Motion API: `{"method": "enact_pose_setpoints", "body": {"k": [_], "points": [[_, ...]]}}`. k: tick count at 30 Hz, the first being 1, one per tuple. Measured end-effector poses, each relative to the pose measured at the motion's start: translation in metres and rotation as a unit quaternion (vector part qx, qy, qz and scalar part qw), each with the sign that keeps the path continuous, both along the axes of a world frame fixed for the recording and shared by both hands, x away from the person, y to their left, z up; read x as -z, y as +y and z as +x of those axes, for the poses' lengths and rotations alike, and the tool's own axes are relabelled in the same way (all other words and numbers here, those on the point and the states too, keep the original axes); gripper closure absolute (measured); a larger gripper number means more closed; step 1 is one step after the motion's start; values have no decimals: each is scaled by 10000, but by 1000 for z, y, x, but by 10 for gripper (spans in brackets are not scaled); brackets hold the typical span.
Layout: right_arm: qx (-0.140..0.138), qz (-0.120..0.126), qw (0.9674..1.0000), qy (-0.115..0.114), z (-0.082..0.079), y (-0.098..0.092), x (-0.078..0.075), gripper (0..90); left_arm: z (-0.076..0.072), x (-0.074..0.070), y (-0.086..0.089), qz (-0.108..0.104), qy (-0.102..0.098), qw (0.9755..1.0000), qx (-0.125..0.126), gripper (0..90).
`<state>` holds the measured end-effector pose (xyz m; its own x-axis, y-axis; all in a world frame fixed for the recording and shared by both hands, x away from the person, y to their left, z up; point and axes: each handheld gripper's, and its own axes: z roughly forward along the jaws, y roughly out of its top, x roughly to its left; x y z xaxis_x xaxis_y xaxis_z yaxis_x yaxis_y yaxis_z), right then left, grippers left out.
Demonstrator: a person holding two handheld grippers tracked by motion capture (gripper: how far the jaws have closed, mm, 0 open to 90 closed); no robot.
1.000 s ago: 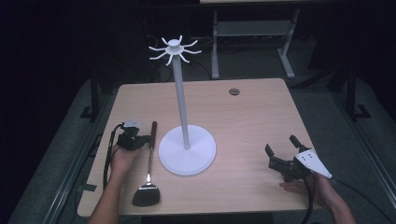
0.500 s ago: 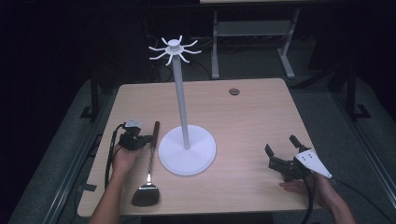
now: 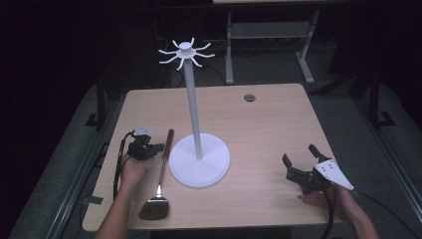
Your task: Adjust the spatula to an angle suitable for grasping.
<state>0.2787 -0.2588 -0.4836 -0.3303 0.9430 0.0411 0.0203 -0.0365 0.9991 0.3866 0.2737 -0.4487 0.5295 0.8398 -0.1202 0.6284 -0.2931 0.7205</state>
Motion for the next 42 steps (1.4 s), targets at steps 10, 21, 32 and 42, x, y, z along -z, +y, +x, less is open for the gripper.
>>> {"method": "enact_pose_setpoints", "body": {"k": [10,21,32,42], "points": [[12,5,10000,4,0,0,0,20,-38,-15,-1,53,157,9995,285,898],[30,0,10000,2,0,0,0,20,-88,-8,-13,-13,434,9970,637,897],[48,13,10000,6,0,0,0,20,-85,0,-21,252,610,9953,713,897],[47,4,10000,2,0,0,0,20,-83,2,-22,443,641,9941,750,898]]}}
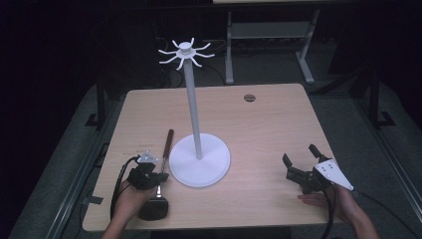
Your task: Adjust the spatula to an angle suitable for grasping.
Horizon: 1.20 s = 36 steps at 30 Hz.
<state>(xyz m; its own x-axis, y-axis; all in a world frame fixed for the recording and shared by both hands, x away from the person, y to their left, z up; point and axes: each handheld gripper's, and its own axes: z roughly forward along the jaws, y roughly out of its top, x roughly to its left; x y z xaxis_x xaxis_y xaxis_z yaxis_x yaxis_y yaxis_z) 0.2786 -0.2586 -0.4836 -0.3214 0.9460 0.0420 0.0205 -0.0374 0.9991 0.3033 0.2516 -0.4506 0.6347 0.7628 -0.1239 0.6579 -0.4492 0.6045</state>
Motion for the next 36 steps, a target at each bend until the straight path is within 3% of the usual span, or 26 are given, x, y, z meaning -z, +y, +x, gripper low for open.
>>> {"method": "enact_pose_setpoints", "body": {"k": [15,36], "points": [[0,2,10000,0,0,0,0,20,4,0,21,97,-4,9993,-365,898],[0,1,10000,-2,0,0,0,20,11,-2,51,496,-125,9958,-753,898]]}}
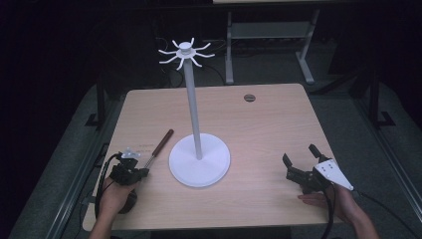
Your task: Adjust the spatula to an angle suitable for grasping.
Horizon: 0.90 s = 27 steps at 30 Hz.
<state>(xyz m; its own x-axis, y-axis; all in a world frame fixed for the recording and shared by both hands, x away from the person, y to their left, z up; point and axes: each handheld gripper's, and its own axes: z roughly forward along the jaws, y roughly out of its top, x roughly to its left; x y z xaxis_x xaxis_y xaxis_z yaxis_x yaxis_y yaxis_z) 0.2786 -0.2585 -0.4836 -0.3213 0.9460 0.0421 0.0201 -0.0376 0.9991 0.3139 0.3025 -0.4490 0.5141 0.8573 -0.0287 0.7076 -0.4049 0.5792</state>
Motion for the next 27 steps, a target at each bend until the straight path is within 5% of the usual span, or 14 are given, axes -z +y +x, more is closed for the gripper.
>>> {"method": "enact_pose_setpoints", "body": {"k": [27], "points": [[0,-3,10000,-1,0,0,0,20,4,-3,31,118,-68,9985,-538,898]]}}
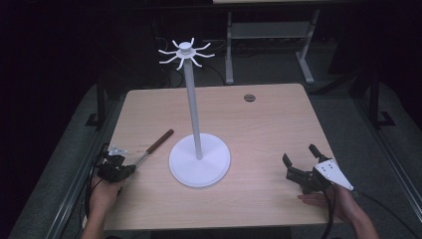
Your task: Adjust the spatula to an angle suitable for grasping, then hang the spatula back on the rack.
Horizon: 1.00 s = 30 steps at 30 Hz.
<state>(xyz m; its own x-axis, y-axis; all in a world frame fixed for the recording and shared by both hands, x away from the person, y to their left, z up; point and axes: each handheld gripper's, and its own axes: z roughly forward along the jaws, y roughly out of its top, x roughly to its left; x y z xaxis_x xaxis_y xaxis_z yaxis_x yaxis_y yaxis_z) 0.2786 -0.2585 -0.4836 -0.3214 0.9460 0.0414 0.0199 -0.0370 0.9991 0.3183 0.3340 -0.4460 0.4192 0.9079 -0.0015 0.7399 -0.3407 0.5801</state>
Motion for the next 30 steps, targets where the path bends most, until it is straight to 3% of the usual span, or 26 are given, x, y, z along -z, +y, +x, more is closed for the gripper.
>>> {"method": "enact_pose_setpoints", "body": {"k": [8,15,23,30], "points": [[-1,-1,10000,0,0,0,0,20,0,-8,-2,-108,-28,9999,125,894],[-10,3,10000,3,0,0,0,20,10,-19,-10,-119,51,9994,308,786],[-10,9,10000,3,0,0,0,20,31,-35,-22,114,129,9981,593,704],[-10,20,10000,2,0,0,0,20,56,-49,-32,221,368,9955,843,679]]}}
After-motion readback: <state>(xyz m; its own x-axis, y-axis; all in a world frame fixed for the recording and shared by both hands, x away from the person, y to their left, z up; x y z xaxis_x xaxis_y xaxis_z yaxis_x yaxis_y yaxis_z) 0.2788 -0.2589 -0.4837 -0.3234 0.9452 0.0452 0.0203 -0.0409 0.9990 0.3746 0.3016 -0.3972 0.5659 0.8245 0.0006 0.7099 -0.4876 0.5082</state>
